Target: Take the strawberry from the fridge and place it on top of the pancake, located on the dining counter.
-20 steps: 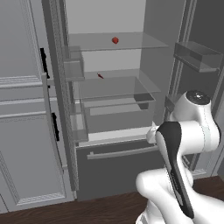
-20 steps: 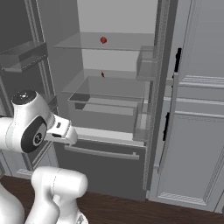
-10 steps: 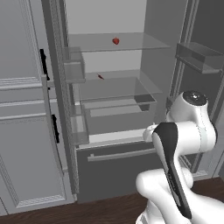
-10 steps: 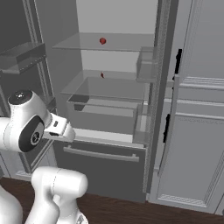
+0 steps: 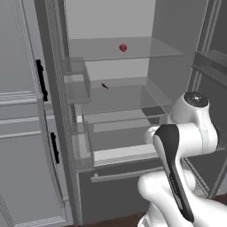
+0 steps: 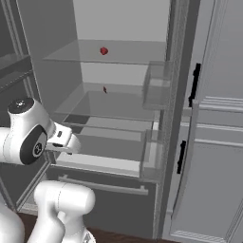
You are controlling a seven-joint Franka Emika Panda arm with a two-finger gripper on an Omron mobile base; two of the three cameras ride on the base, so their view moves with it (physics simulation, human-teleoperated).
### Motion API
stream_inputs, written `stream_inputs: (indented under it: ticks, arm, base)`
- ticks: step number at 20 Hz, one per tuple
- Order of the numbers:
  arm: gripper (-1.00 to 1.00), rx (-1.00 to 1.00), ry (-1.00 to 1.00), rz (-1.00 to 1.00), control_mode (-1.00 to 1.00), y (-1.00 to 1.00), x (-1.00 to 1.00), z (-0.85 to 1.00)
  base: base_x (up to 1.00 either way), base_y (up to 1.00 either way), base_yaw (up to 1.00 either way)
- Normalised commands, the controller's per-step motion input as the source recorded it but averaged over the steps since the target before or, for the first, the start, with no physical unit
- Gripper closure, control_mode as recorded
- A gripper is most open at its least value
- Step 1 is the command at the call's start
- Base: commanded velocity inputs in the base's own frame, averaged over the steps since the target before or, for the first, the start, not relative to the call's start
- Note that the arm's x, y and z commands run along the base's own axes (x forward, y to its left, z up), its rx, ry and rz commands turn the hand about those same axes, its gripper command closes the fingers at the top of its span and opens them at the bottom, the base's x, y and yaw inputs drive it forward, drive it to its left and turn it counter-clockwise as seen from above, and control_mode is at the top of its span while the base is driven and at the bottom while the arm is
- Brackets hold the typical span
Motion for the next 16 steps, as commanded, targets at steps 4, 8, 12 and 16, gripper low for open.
stream_inputs:
  ticks: [4,8,12,16]
  arm:
    - [-1.00,0.00,0.00,0.00,1.00,0.00,0.00,0.00]
    - [-1.00,0.00,0.00,0.00,1.00,0.00,0.00,0.00]
    - [-1.00,0.00,0.00,0.00,1.00,0.00,0.00,0.00]
    - [-1.00,0.00,0.00,0.00,1.00,0.00,0.00,0.00]
  base:
    - [0.85,0.00,0.00]
    - [0.56,0.00,-0.12]
    - [0.38,-0.03,-0.14]
    - [0.36,-0.05,-0.10]
